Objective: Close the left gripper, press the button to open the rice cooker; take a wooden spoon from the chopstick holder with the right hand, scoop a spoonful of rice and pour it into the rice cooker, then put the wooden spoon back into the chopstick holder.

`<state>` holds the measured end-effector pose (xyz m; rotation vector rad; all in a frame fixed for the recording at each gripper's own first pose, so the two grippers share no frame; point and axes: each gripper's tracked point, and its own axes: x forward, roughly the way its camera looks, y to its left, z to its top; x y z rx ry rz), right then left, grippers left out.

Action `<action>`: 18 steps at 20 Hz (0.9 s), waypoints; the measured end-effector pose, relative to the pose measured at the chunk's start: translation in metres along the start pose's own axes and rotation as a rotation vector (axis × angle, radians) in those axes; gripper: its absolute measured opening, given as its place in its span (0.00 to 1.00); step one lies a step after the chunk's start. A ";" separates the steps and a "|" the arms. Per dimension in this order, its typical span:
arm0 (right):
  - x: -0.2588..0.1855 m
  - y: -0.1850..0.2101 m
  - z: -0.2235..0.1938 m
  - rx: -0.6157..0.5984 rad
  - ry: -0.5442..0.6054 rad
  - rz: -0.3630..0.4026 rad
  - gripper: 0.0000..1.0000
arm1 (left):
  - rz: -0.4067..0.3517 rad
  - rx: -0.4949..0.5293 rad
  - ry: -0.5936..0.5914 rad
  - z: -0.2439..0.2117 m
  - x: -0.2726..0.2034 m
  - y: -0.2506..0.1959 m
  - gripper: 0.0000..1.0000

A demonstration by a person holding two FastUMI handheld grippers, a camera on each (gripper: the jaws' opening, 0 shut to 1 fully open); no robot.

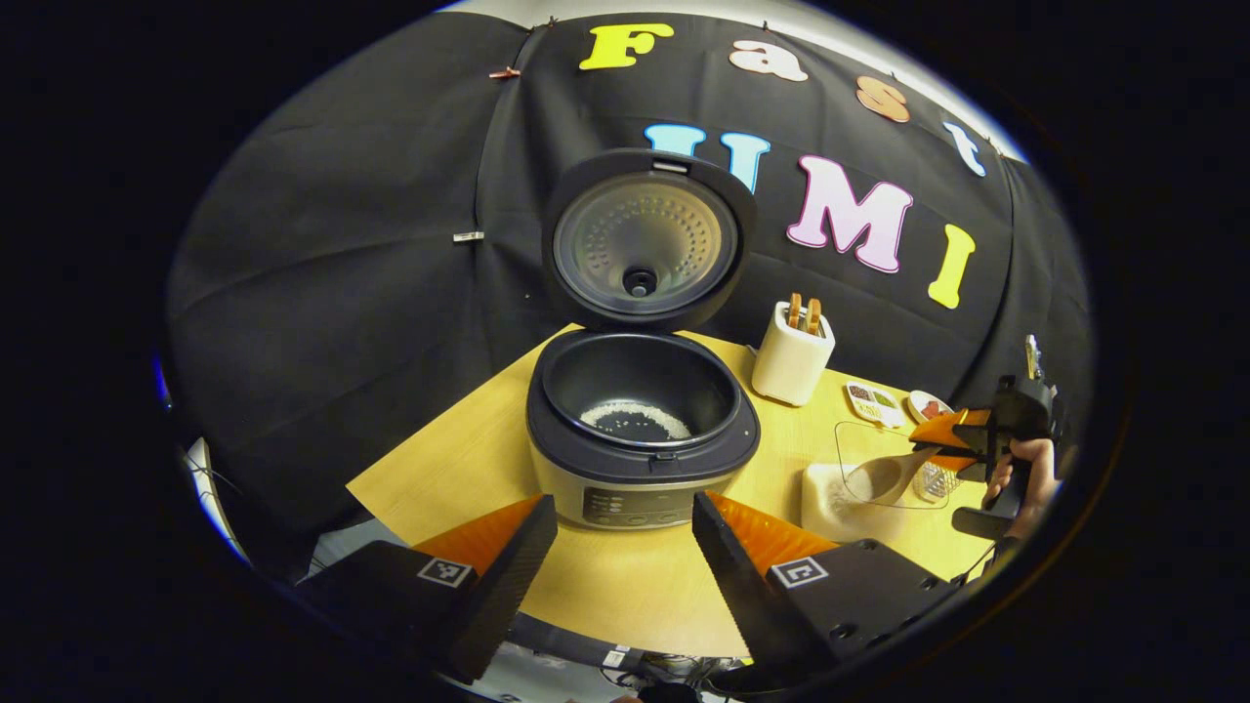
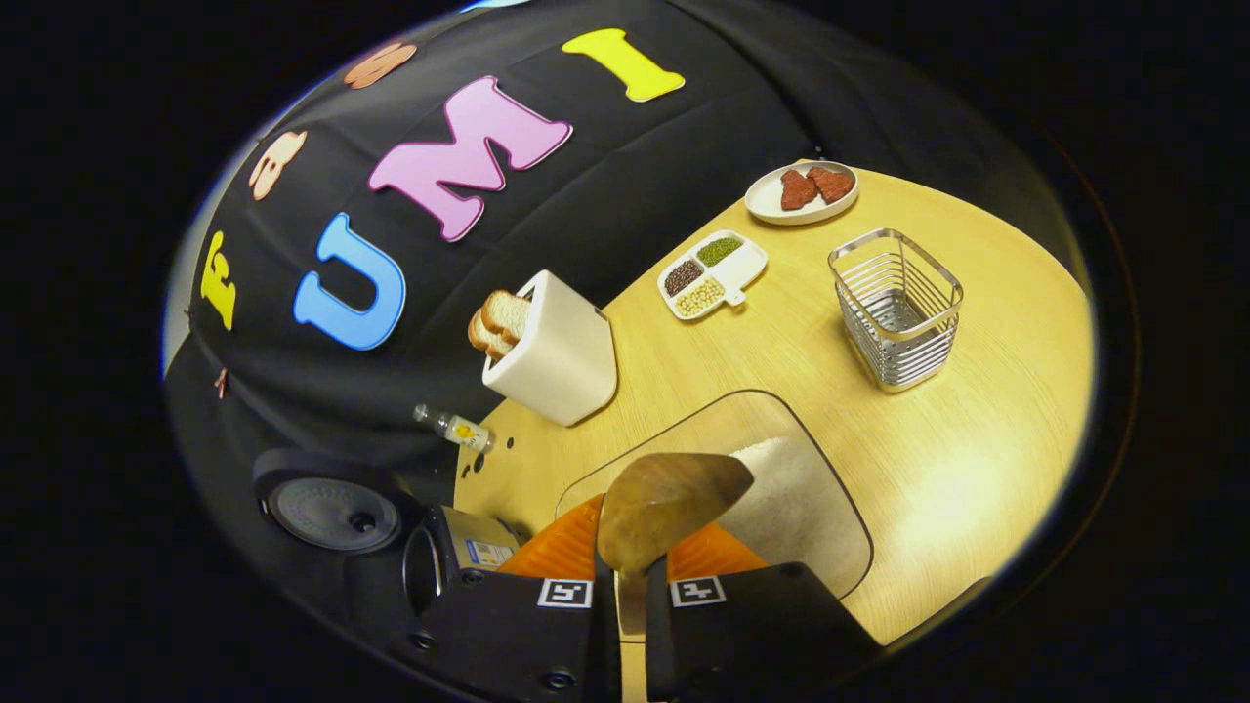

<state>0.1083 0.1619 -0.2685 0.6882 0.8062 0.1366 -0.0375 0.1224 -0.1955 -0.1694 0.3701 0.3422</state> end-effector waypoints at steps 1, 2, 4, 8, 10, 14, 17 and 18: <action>-0.002 0.003 0.006 0.015 -0.014 0.004 0.14 | -0.006 0.002 -0.003 0.001 0.001 0.002 0.95; -0.005 0.006 0.011 0.028 -0.023 0.011 0.14 | -0.011 0.003 -0.005 0.004 0.001 0.002 0.95; -0.009 0.014 0.019 0.062 -0.035 0.027 0.14 | -0.024 0.007 -0.013 0.008 0.002 0.003 0.95; -0.015 0.040 0.030 0.158 -0.037 0.088 0.14 | -0.054 0.024 -0.033 0.013 0.003 -0.002 0.95; -0.015 0.059 0.029 0.178 -0.022 0.127 0.14 | -0.066 0.028 -0.041 0.014 0.004 -0.002 0.95; -0.016 0.106 0.022 0.186 0.008 0.210 0.14 | -0.071 0.015 -0.029 0.008 0.003 0.000 0.95; -0.015 0.145 0.012 0.189 0.045 0.272 0.14 | -0.065 0.018 -0.031 0.008 0.001 0.006 0.95; -0.014 0.157 0.010 0.184 0.053 0.289 0.14 | -0.060 0.017 -0.034 0.009 0.000 0.010 0.95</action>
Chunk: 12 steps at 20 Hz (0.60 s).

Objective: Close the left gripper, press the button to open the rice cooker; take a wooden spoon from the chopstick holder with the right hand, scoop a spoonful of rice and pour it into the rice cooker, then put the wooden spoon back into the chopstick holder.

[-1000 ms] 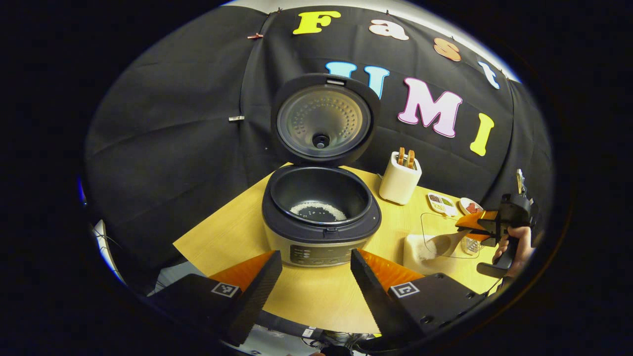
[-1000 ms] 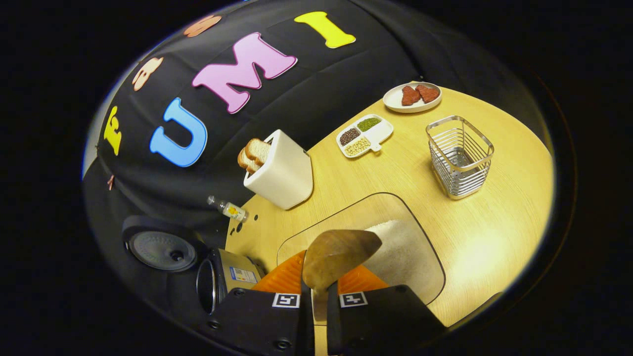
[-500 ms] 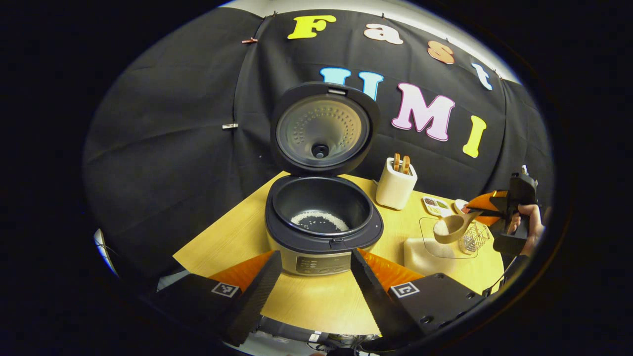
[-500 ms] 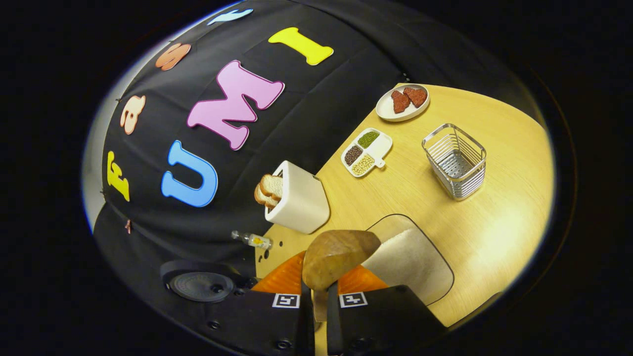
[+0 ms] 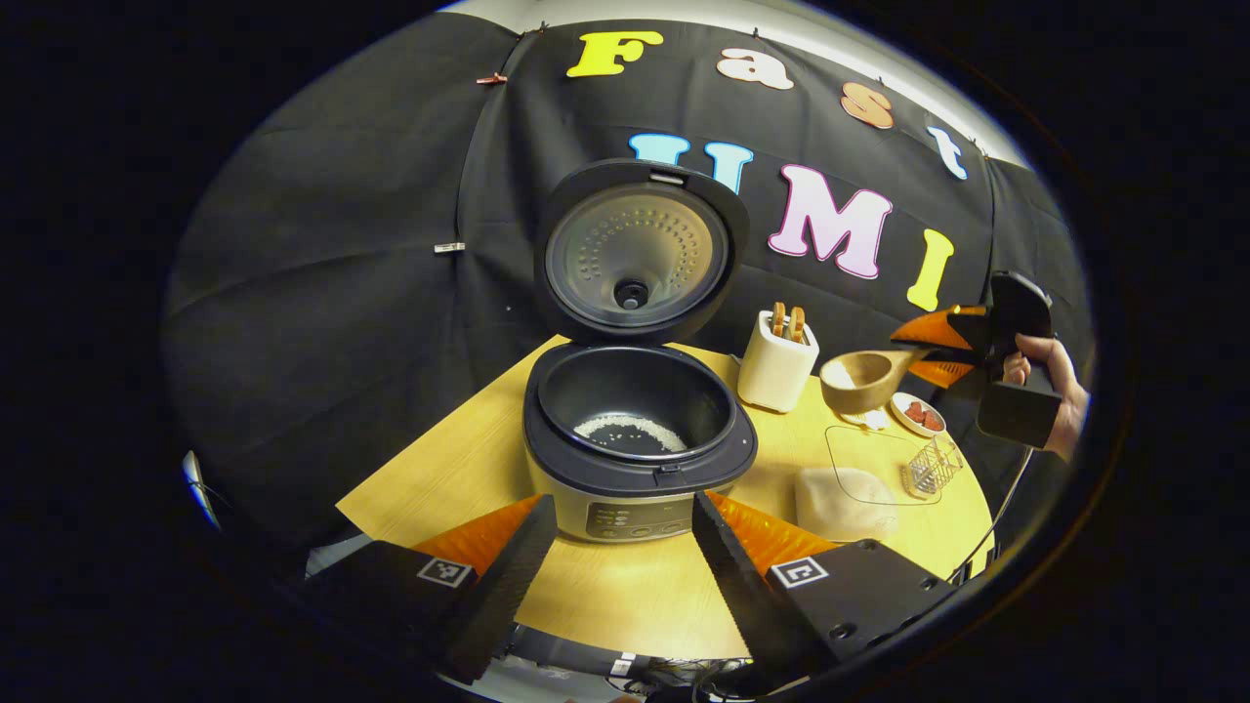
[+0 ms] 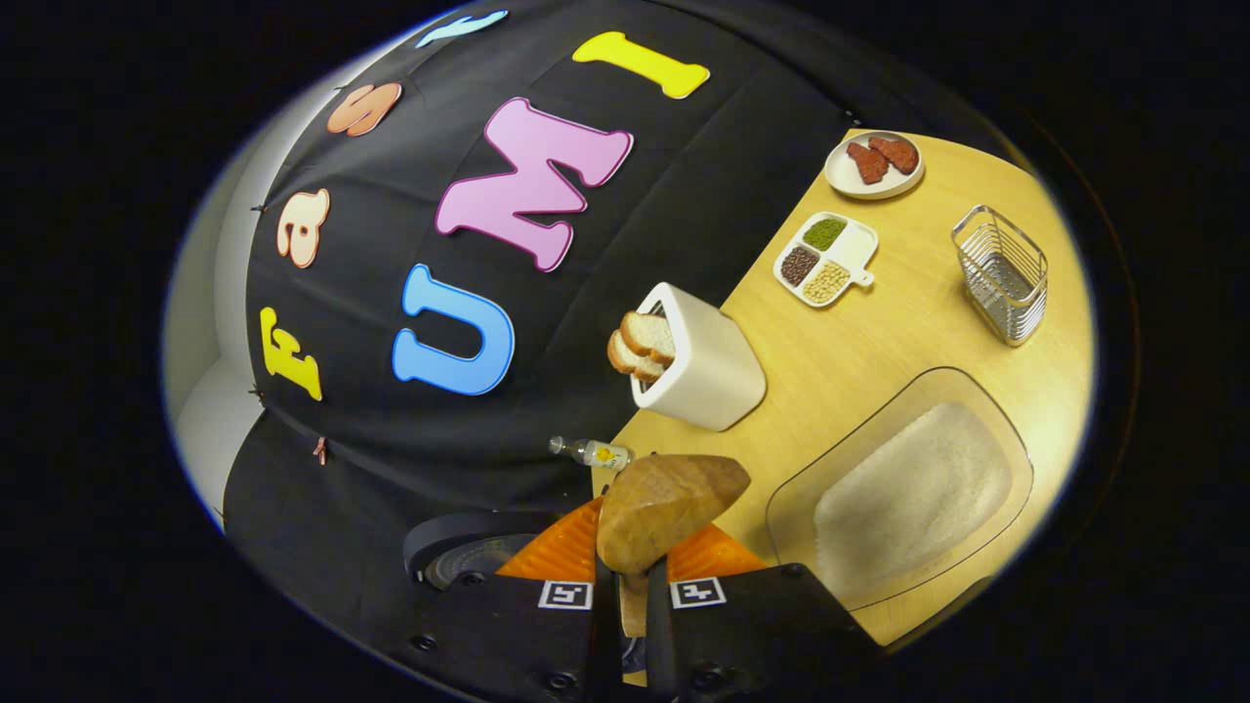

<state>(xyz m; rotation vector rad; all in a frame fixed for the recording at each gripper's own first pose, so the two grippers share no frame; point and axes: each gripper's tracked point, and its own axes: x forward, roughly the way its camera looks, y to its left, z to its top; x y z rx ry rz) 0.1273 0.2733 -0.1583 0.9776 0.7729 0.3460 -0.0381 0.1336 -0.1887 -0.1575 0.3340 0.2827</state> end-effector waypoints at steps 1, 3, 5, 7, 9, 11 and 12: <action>0.004 0.011 -0.004 -0.003 0.009 0.015 0.14 | 0.005 -0.004 -0.003 0.000 -0.001 0.003 0.95; 0.014 0.031 -0.017 -0.016 0.034 0.043 0.14 | 0.014 -0.020 -0.001 -0.001 -0.001 0.009 0.95; 0.024 0.046 -0.025 -0.045 0.050 0.059 0.14 | 0.025 -0.033 0.001 -0.003 -0.002 0.016 0.95; 0.033 0.064 -0.037 -0.076 0.064 0.076 0.14 | 0.037 -0.038 -0.001 -0.004 -0.002 0.025 0.95; 0.041 0.082 -0.051 -0.113 0.085 0.098 0.14 | 0.075 -0.024 -0.017 -0.001 -0.004 0.042 0.96; 0.049 0.094 -0.063 -0.145 0.088 0.111 0.14 | 0.108 -0.030 -0.036 0.006 -0.004 0.059 0.95; 0.054 0.098 -0.071 -0.168 0.095 0.116 0.14 | 0.121 -0.042 -0.047 0.011 -0.006 0.068 0.95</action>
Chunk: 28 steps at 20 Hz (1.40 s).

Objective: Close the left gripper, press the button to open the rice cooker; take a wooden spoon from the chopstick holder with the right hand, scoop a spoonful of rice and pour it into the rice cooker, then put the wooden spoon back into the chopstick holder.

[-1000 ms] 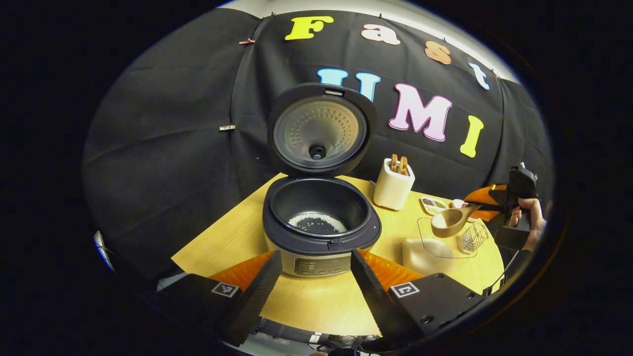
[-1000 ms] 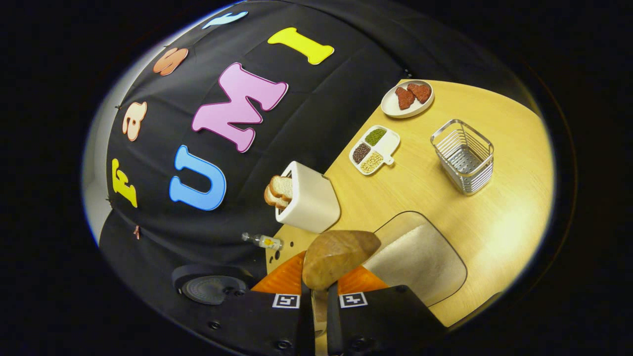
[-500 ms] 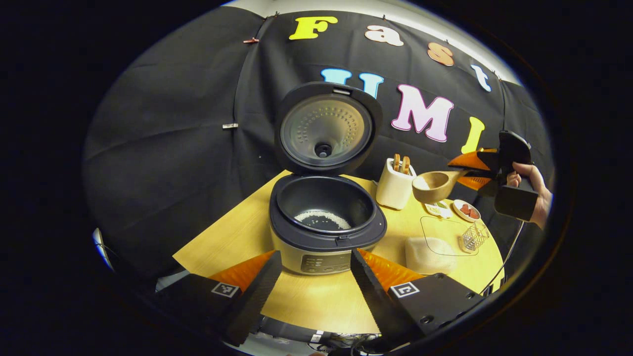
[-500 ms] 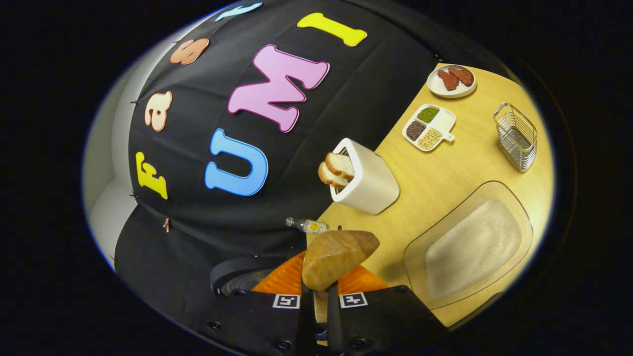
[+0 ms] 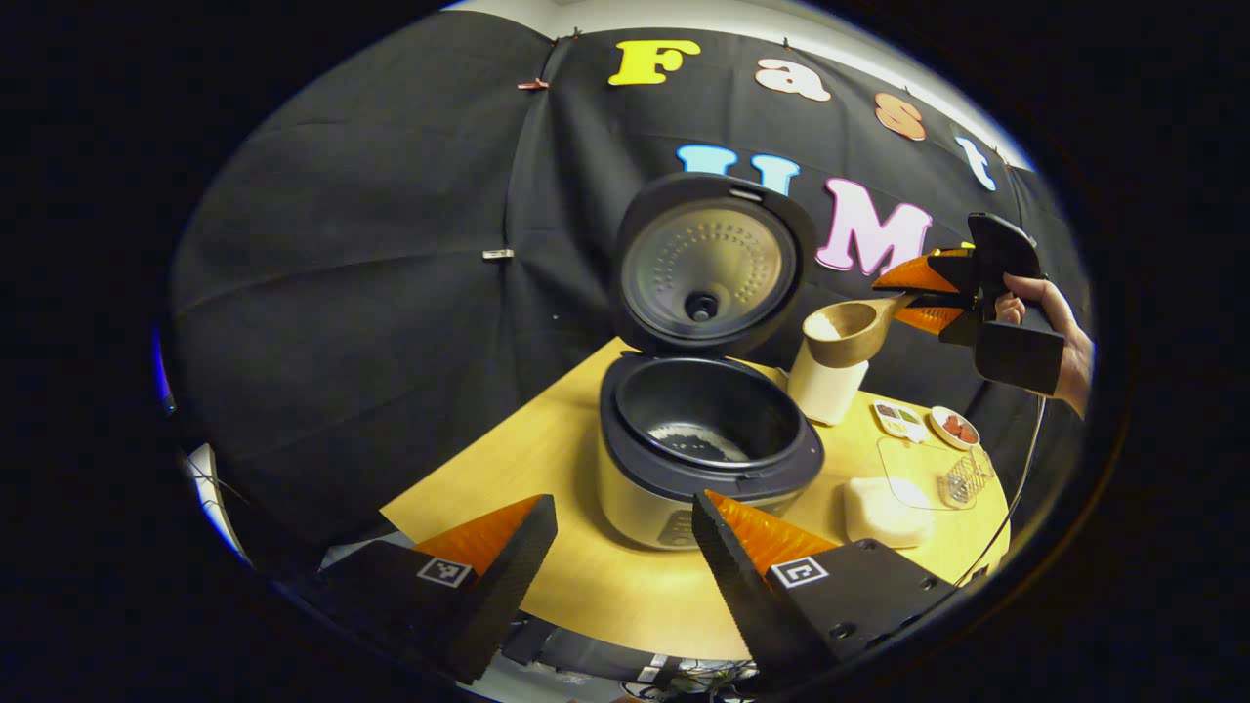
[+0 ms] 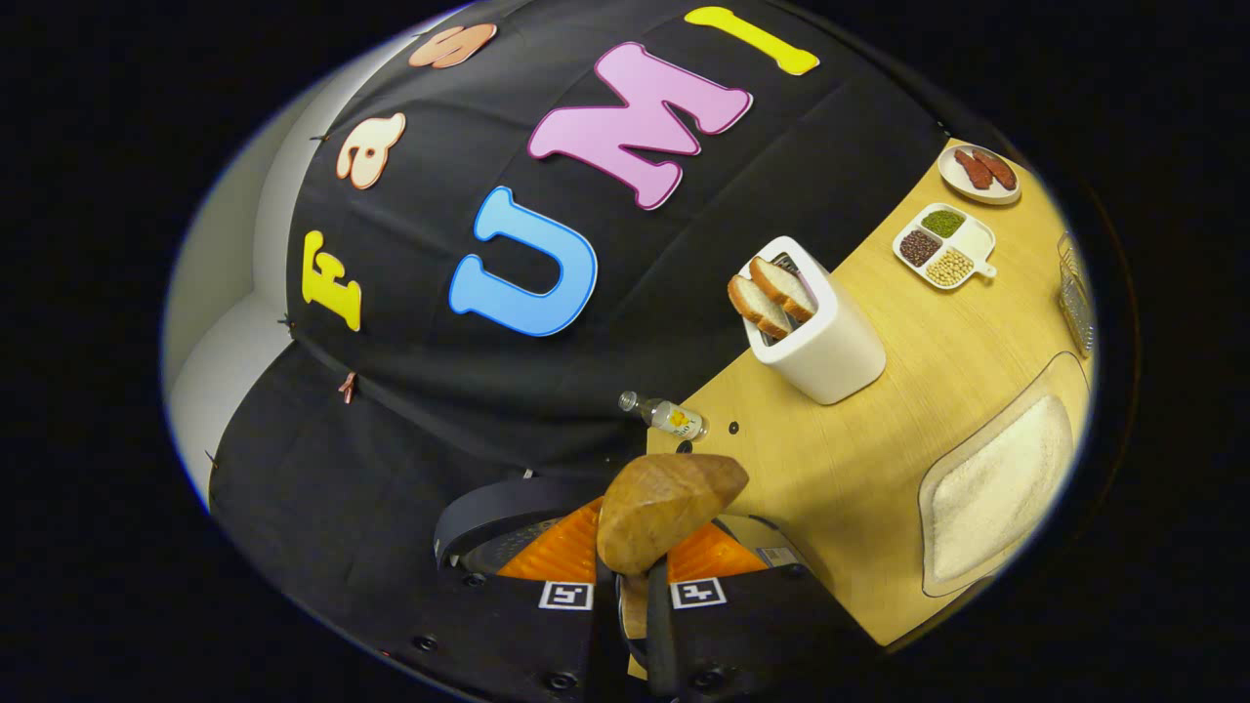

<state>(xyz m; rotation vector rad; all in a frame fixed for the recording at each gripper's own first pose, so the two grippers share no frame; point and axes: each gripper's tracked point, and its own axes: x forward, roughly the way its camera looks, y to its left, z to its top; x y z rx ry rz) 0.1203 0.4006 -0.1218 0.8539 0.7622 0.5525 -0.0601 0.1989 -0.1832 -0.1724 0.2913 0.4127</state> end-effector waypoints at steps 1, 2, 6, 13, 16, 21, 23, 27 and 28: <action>0.003 0.003 -0.009 -0.030 0.009 0.001 0.14 | 0.011 -0.016 -0.007 0.002 0.000 0.007 0.95; 0.008 0.007 -0.017 -0.074 0.019 0.005 0.14 | 0.021 -0.031 -0.011 0.005 0.000 0.014 0.95; 0.029 0.005 -0.051 -0.354 0.045 -0.014 0.14 | 0.059 -0.056 -0.005 -0.005 0.001 0.032 0.95; 0.053 0.010 -0.100 -0.647 0.104 0.024 0.14 | 0.094 -0.042 0.019 -0.020 -0.008 0.044 0.96; 0.058 0.019 -0.116 -0.766 0.105 0.066 0.14 | 0.102 -0.028 0.034 -0.024 -0.012 0.047 0.96; 0.059 0.030 -0.134 -0.903 0.113 0.130 0.14 | 0.106 -0.014 0.045 -0.025 -0.019 0.045 0.95; 0.059 0.037 -0.139 -0.938 0.109 0.170 0.14 | 0.112 -0.004 0.051 -0.025 -0.018 0.047 0.95; 0.056 0.041 -0.142 -1.014 0.094 0.193 0.14 | 0.126 -0.006 0.033 -0.020 -0.019 0.049 0.95; 0.055 0.040 -0.144 -1.025 0.096 0.198 0.14 | 0.127 -0.005 0.029 -0.019 -0.020 0.051 0.95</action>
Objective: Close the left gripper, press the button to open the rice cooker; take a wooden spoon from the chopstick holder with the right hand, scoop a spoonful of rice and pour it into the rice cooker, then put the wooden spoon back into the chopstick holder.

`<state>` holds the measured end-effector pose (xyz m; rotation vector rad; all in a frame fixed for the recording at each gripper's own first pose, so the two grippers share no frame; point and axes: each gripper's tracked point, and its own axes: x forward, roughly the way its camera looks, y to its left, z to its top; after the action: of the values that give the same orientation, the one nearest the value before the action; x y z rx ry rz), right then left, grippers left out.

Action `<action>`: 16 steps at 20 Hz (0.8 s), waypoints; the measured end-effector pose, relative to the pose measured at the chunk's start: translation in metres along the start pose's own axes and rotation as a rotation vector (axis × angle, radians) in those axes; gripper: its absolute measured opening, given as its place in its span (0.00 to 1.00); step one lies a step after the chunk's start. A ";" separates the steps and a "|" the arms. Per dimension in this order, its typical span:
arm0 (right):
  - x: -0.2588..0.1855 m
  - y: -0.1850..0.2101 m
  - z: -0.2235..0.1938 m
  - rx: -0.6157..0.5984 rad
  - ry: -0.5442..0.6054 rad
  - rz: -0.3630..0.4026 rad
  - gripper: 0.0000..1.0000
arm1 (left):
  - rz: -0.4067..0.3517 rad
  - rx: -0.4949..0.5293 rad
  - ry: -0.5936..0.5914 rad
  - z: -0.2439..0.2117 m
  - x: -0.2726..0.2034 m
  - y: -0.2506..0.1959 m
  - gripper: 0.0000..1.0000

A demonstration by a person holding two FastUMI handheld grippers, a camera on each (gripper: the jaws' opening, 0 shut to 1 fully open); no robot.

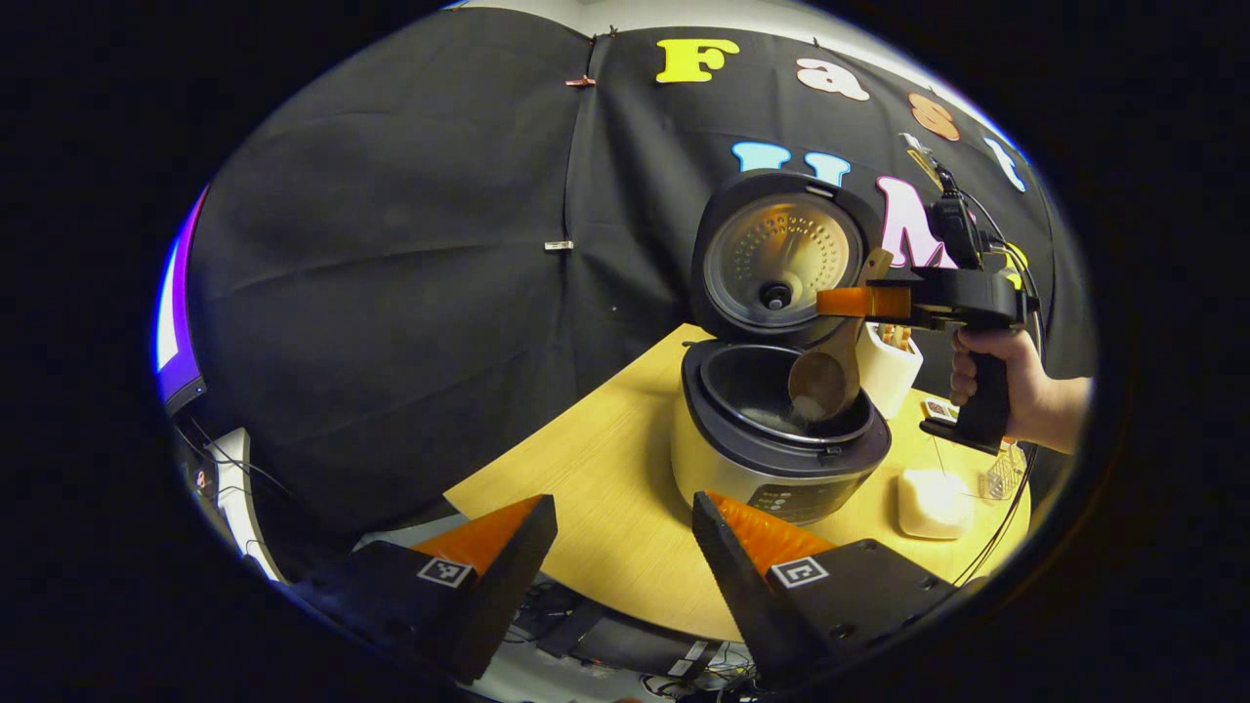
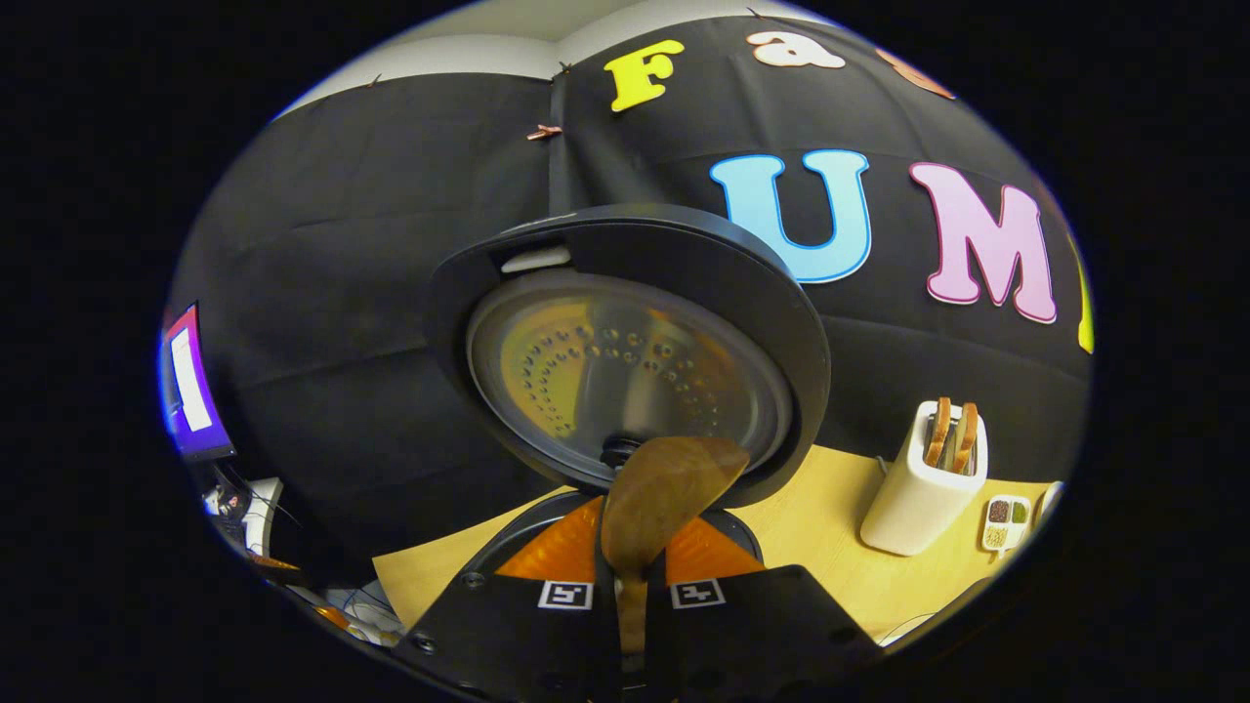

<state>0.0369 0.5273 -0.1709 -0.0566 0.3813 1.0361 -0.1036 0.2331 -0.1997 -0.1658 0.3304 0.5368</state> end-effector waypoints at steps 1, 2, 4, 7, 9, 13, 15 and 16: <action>0.000 0.002 0.000 -0.018 0.000 0.006 0.14 | -0.002 0.003 -0.002 0.002 -0.001 -0.001 0.95; 0.000 0.005 0.001 -0.043 -0.004 0.011 0.14 | -0.007 0.007 -0.003 0.001 -0.001 -0.002 0.95; -0.002 0.013 0.003 -0.123 -0.019 0.029 0.14 | -0.013 0.020 -0.005 0.000 -0.002 -0.004 0.95; -0.008 0.029 -0.003 -0.261 -0.031 0.085 0.14 | -0.020 0.024 -0.006 -0.002 -0.006 -0.008 0.95; -0.012 0.044 -0.014 -0.334 -0.019 0.132 0.14 | -0.020 0.013 0.003 -0.005 -0.008 -0.010 0.95; -0.014 0.059 -0.029 -0.409 -0.006 0.176 0.14 | -0.020 -0.039 -0.010 0.002 -0.015 -0.011 0.95; -0.012 0.056 -0.032 -0.359 -0.008 0.167 0.14 | -0.014 -0.025 -0.023 0.005 -0.017 -0.010 0.95; -0.012 0.053 -0.027 -0.323 -0.009 0.155 0.14 | -0.013 -0.021 -0.028 0.007 -0.018 -0.010 0.95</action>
<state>-0.0208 0.5389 -0.1848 -0.3156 0.2093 1.2440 -0.1112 0.2178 -0.1864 -0.1802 0.2968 0.5297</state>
